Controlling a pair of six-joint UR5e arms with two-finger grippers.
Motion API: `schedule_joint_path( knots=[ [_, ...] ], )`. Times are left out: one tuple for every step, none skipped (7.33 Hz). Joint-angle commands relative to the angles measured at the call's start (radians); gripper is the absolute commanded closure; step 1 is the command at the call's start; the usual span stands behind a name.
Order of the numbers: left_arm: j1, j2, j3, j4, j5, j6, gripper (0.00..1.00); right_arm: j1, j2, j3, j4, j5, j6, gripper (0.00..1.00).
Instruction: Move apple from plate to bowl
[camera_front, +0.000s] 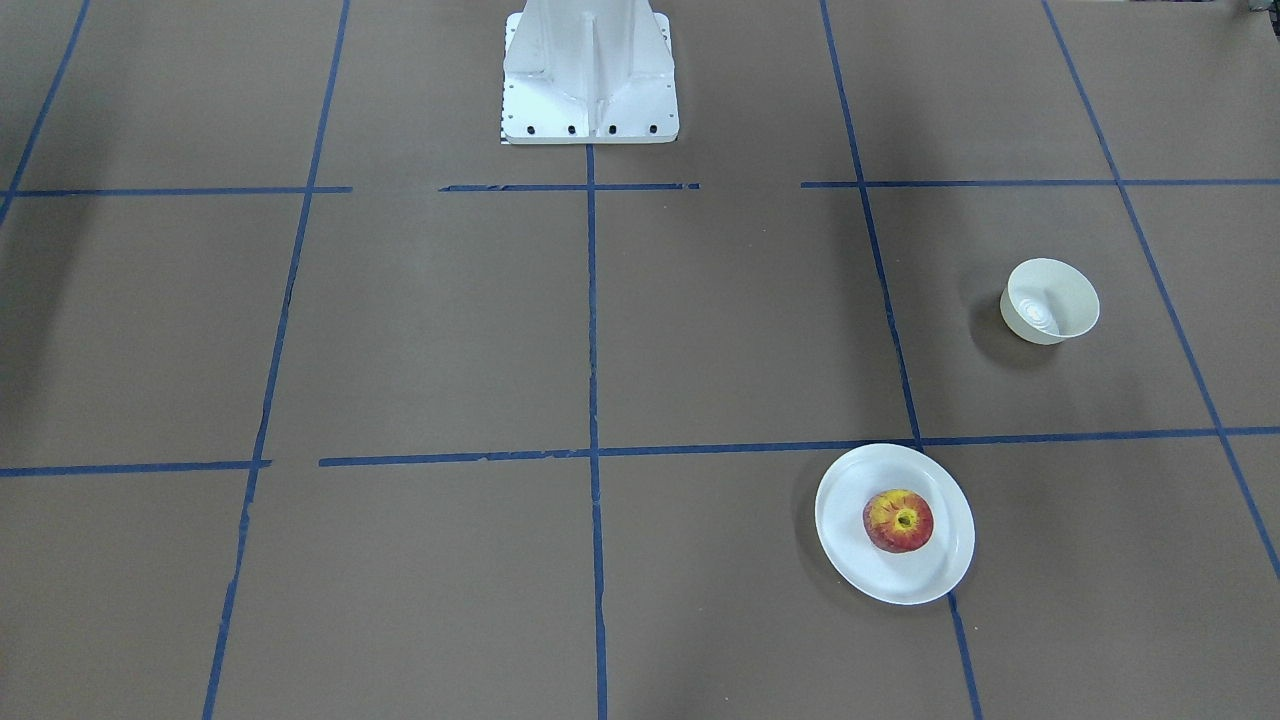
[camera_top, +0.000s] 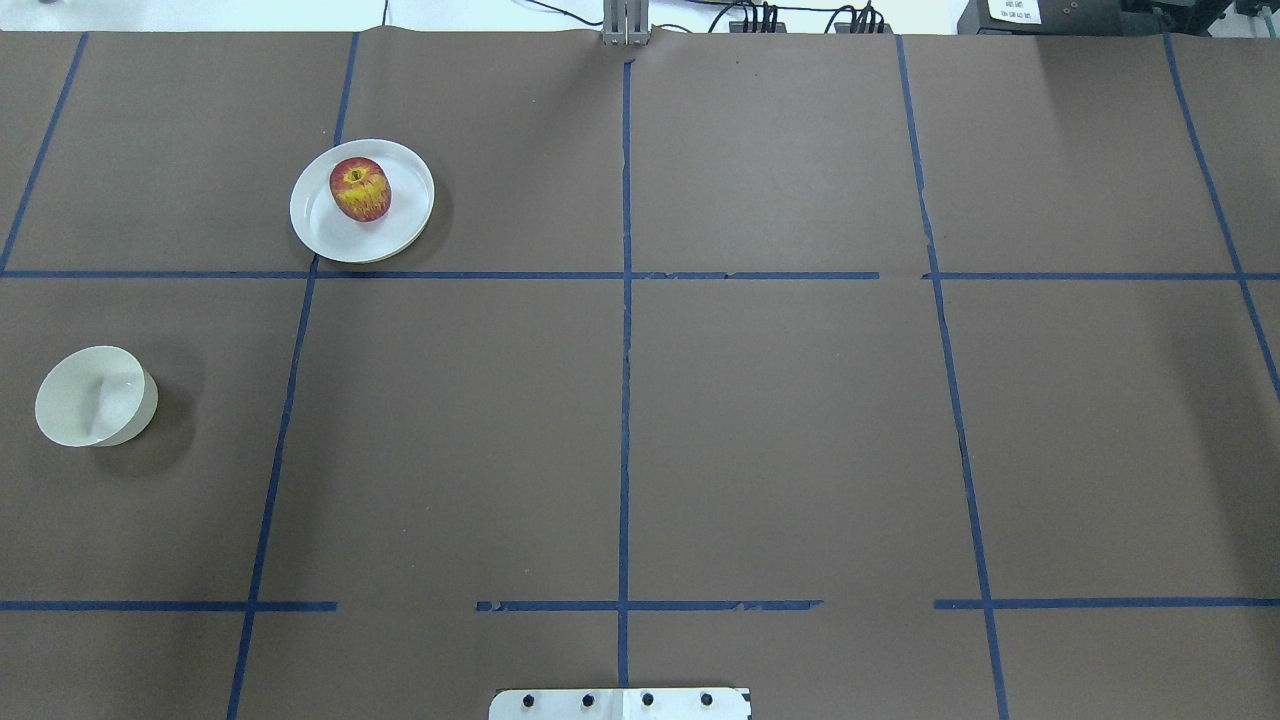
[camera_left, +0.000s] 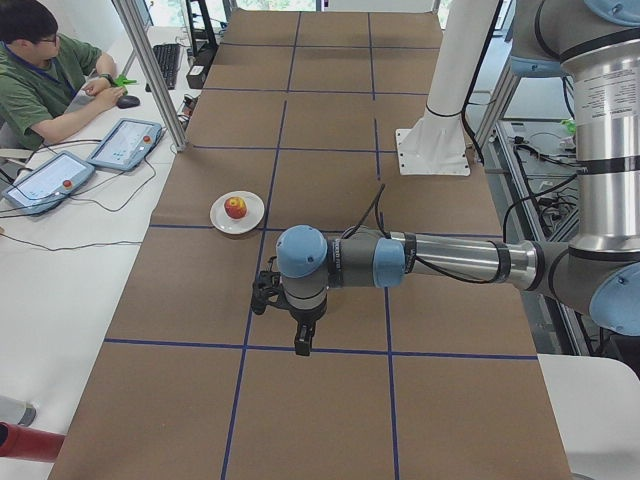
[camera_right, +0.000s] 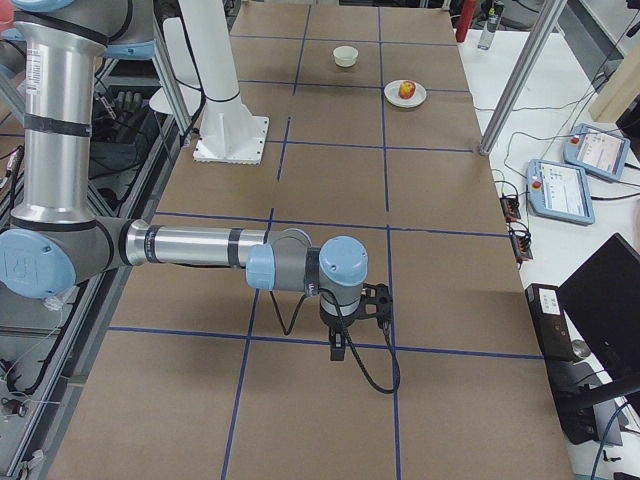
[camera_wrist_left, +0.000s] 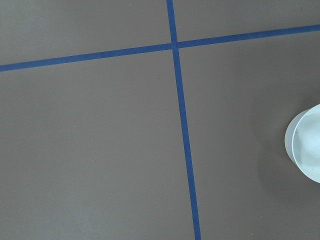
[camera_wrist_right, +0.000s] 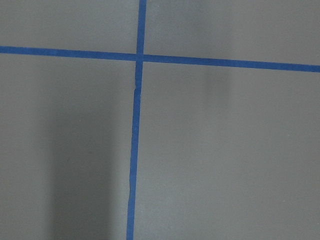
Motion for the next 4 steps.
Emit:
schedule_joint_path(
  knots=[
    [-0.004,0.001,-0.006,0.0,-0.008,-0.001,0.0,0.0,0.0,0.0,0.0,-0.001,0.0,0.0],
    [-0.004,0.002,0.017,0.0,-0.001,0.0,0.0,0.0,0.0,0.0,0.0,-0.001,0.0,0.0],
    [-0.004,0.002,0.018,0.0,-0.004,-0.003,0.0,0.0,0.0,0.0,0.0,-0.001,0.0,0.0],
    [-0.004,0.001,0.017,-0.003,-0.008,0.0,0.0,0.0,0.0,0.0,0.0,-0.001,0.0,0.0]
  ],
)
